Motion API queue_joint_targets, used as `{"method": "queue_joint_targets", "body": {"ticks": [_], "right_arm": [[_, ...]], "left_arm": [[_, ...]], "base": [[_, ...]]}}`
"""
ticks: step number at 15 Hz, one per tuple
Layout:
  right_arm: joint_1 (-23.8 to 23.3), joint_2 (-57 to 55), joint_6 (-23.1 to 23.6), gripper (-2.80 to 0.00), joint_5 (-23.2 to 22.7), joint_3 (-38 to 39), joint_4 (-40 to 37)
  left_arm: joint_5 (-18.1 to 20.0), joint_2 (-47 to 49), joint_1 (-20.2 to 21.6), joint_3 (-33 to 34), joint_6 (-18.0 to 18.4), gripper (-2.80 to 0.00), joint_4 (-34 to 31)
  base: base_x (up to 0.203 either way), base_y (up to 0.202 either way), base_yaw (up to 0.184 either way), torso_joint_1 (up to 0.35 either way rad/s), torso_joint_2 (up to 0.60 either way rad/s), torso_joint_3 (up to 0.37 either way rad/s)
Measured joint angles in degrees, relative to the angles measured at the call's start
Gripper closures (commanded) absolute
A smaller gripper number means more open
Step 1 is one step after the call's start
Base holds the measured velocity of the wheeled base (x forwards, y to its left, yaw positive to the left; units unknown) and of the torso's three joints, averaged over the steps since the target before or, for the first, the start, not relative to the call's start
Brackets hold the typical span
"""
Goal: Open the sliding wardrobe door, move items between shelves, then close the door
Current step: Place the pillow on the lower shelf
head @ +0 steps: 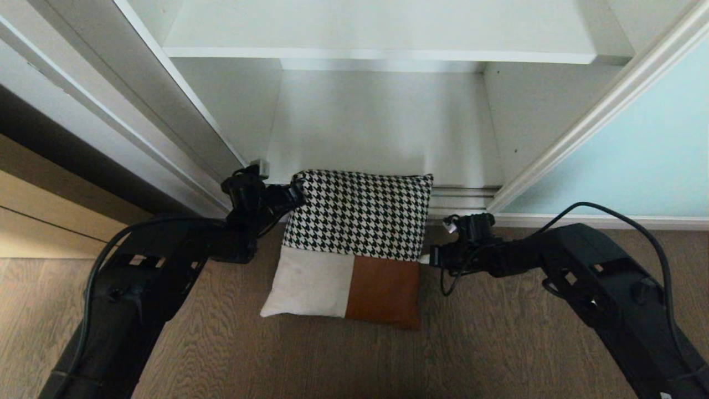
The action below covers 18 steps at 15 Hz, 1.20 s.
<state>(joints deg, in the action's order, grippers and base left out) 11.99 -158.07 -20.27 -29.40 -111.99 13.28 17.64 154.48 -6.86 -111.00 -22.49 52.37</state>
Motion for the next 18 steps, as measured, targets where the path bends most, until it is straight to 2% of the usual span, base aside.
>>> {"method": "queue_joint_targets", "body": {"ticks": [4,6,8,11,16,18], "right_arm": [[0.74,-2.03,4.03,-2.80,1.11,0.04,3.83],[0.74,-3.19,4.54,-2.80,2.76,0.28,9.70],[0.87,-2.59,4.32,-2.80,2.97,0.85,11.41],[0.80,-0.68,3.97,-2.80,1.00,1.30,11.96],[0.80,3.58,2.26,-2.80,-5.74,4.12,12.76],[0.48,4.36,1.90,-2.80,-6.14,3.86,14.51]], "left_arm": [[0.00,0.03,-0.21,0.09,-0.14,0.00,0.07],[-0.09,0.03,-0.11,0.16,-1.30,0.00,0.64],[-0.11,0.07,-0.16,0.16,-1.56,0.00,0.83],[-0.06,0.34,-0.13,0.16,-1.68,0.00,0.90],[-0.04,0.70,-0.13,0.39,-2.43,0.00,1.71],[-0.03,0.68,-0.13,0.41,-2.65,0.00,1.60]], "base": [[0.000,0.000,0.000,0.000,0.00,0.000],[0.000,0.000,0.000,0.000,0.00,0.000],[0.000,0.000,0.000,0.000,0.00,0.000],[0.000,0.000,0.000,0.000,0.00,0.000],[0.000,0.000,0.000,0.000,0.00,0.000],[0.000,0.000,0.000,0.000,0.00,0.000]]}}
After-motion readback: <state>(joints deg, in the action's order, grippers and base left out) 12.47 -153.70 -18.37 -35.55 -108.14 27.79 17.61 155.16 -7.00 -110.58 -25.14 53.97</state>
